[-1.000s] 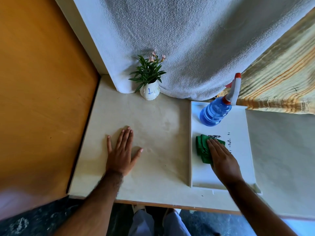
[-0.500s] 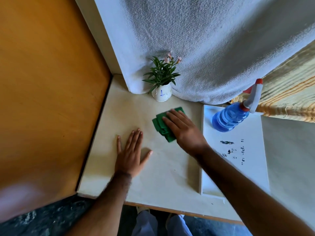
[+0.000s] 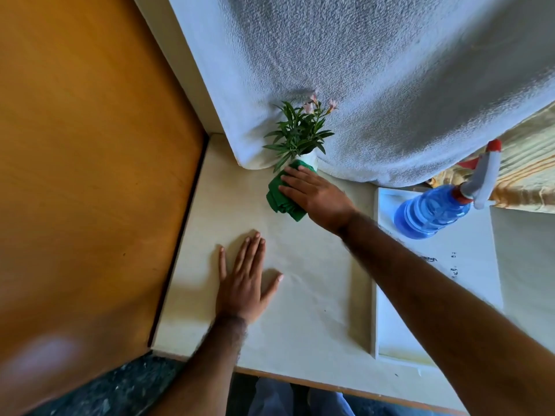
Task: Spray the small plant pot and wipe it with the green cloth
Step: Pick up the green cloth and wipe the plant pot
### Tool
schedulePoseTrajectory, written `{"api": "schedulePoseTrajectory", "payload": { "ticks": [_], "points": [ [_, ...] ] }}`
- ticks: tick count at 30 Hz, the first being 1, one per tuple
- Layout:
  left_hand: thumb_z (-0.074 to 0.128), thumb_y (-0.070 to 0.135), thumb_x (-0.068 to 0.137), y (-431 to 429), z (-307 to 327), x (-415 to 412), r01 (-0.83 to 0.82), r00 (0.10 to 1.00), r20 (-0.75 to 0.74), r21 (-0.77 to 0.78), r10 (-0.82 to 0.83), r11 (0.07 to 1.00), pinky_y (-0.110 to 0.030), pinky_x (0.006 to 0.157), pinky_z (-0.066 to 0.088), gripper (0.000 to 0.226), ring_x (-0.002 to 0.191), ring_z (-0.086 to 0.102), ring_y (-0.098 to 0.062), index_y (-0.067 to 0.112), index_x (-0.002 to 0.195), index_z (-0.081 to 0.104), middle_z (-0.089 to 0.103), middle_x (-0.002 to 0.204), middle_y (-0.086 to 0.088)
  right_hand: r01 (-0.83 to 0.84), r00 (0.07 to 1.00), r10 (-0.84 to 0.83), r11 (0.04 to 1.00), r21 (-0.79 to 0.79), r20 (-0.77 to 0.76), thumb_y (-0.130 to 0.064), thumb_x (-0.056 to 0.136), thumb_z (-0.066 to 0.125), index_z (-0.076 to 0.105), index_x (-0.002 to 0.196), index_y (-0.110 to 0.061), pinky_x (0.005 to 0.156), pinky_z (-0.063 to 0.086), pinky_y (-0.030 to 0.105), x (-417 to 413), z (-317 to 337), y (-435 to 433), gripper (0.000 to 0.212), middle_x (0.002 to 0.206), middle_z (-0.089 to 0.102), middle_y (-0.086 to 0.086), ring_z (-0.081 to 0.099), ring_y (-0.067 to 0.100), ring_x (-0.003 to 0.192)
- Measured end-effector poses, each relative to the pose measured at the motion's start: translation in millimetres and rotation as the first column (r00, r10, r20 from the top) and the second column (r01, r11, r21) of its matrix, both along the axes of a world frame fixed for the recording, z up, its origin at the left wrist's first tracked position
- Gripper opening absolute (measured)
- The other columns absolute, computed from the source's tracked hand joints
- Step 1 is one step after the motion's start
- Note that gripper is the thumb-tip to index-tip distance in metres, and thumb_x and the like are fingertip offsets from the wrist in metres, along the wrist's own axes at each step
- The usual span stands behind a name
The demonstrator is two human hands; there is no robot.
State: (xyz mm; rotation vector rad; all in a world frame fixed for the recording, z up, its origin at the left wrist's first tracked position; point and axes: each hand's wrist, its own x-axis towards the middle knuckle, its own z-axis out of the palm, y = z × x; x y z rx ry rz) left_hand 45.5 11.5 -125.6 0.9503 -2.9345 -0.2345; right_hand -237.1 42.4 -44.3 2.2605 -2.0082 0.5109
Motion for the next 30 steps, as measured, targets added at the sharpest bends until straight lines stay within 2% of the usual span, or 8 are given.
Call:
{"api": "schedulePoseTrajectory", "payload": {
  "ticks": [6,11,15,18,22,24,26,30],
  "points": [
    [0.028,0.074,0.1,-2,-4,2,0.014,1.0,0.018,-0.012,-0.013,1.0,-0.072,0.127,0.018,0.089,0.164,0.018,-0.018,0.018,0.168,0.016,0.018,0.178,-0.001,-0.018,0.985,-0.006,0.99,0.142,0.171,0.026,0.077,0.066,0.069,0.124,0.009,0.108,0.045,0.064,5,-11,9,0.05,0.132,0.066,0.029,0.058,0.05,0.127],
    [0.026,0.075,0.099,-1,-2,1,0.009,1.0,0.024,-0.017,-0.009,1.0,-0.072,0.127,0.019,0.09,0.163,0.02,-0.02,0.017,0.168,0.019,0.02,0.177,-0.002,-0.068,0.994,0.067,0.998,0.007,0.087,0.012,0.092,0.065,0.069,0.126,0.005,0.111,0.044,0.059,8,3,-3,0.035,0.134,0.066,0.025,0.059,0.046,0.129],
    [0.03,0.074,0.099,-1,0,1,0.012,1.0,0.017,-0.024,-0.011,1.0,-0.072,0.126,0.021,0.089,0.163,0.022,-0.02,0.016,0.167,0.021,0.021,0.177,-0.002,-0.083,0.994,0.086,0.995,-0.046,0.069,0.013,0.089,0.068,0.072,0.12,0.007,0.107,0.047,0.063,-4,12,-13,0.031,0.127,0.069,0.028,0.063,0.049,0.122],
    [0.034,0.073,0.099,-1,-1,1,0.015,1.0,0.019,-0.026,-0.015,1.0,-0.072,0.126,0.02,0.09,0.163,0.02,-0.02,0.017,0.167,0.019,0.02,0.177,-0.002,-0.117,0.986,0.113,0.993,0.022,0.123,0.019,0.086,0.067,0.071,0.12,0.01,0.108,0.045,0.063,-8,6,-8,0.036,0.128,0.068,0.03,0.059,0.052,0.126],
    [0.03,0.075,0.099,-1,-2,2,0.015,1.0,0.022,-0.023,-0.015,1.0,-0.071,0.127,0.019,0.09,0.163,0.019,-0.019,0.018,0.168,0.018,0.019,0.177,-0.002,-0.065,0.972,0.018,0.98,0.19,0.236,0.029,0.077,0.06,0.066,0.129,0.008,0.117,0.039,0.054,-3,-6,0,0.055,0.136,0.063,0.028,0.052,0.047,0.135],
    [0.028,0.075,0.099,-2,-4,4,0.02,1.0,0.016,-0.027,-0.019,0.999,-0.071,0.128,0.018,0.09,0.163,0.019,-0.019,0.018,0.168,0.017,0.019,0.178,-0.001,-0.042,0.963,-0.023,0.972,0.233,0.27,0.028,0.078,0.059,0.065,0.131,0.007,0.117,0.038,0.05,2,-7,5,0.058,0.138,0.063,0.026,0.052,0.046,0.136],
    [0.029,0.076,0.099,-3,-6,4,0.021,1.0,0.008,-0.037,-0.021,0.999,-0.071,0.128,0.017,0.091,0.163,0.019,-0.018,0.017,0.168,0.017,0.018,0.178,-0.001,-0.035,0.962,-0.018,0.981,0.188,0.272,0.027,0.079,0.062,0.066,0.13,0.006,0.115,0.043,0.053,4,-4,10,0.055,0.137,0.065,0.023,0.055,0.045,0.134],
    [0.028,0.076,0.099,-3,-7,4,0.025,1.0,0.016,-0.049,-0.024,0.998,-0.071,0.128,0.017,0.092,0.163,0.019,-0.02,0.017,0.168,0.016,0.018,0.178,-0.002,0.02,0.985,-0.014,0.999,-0.033,0.174,0.02,0.085,0.07,0.07,0.125,0.005,0.108,0.048,0.058,-3,8,10,0.042,0.131,0.068,0.024,0.059,0.046,0.129]
  ]
}}
